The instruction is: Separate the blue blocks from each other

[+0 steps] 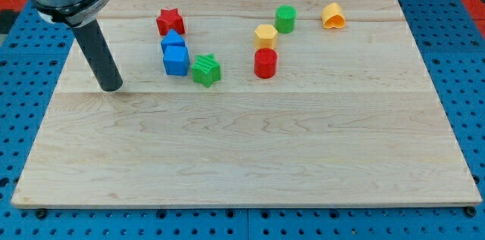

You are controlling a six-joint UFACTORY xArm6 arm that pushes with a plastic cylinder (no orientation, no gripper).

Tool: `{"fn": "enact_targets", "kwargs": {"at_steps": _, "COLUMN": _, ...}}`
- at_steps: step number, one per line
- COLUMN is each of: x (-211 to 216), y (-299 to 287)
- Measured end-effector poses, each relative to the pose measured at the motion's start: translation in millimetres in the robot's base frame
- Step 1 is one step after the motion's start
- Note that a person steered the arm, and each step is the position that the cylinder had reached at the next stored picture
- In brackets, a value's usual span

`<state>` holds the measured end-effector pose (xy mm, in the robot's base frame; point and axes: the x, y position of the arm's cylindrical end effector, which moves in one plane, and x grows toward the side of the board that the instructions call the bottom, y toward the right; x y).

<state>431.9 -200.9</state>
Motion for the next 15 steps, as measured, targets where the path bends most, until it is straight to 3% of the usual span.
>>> {"fn": "enact_targets", "kwargs": {"at_steps": 2, "x": -2.0, "y": -41.9}}
{"fn": "enact_targets", "kwargs": {"at_steps": 5, "x": -39.0, "y": -46.1}}
{"fn": "enact_targets", "kwargs": {"at_steps": 7, "x": -27.6, "y": -62.0}}
{"fn": "enact_targets", "kwargs": {"at_steps": 8, "x": -49.5, "y": -60.0}}
{"fn": "enact_targets", "kwargs": {"at_steps": 9, "x": -83.0, "y": -42.8}}
{"fn": "enact_targets", "kwargs": {"at_steps": 10, "x": -119.4, "y": 22.3}}
{"fn": "enact_targets", "kwargs": {"at_steps": 15, "x": -2.6, "y": 157.5}}
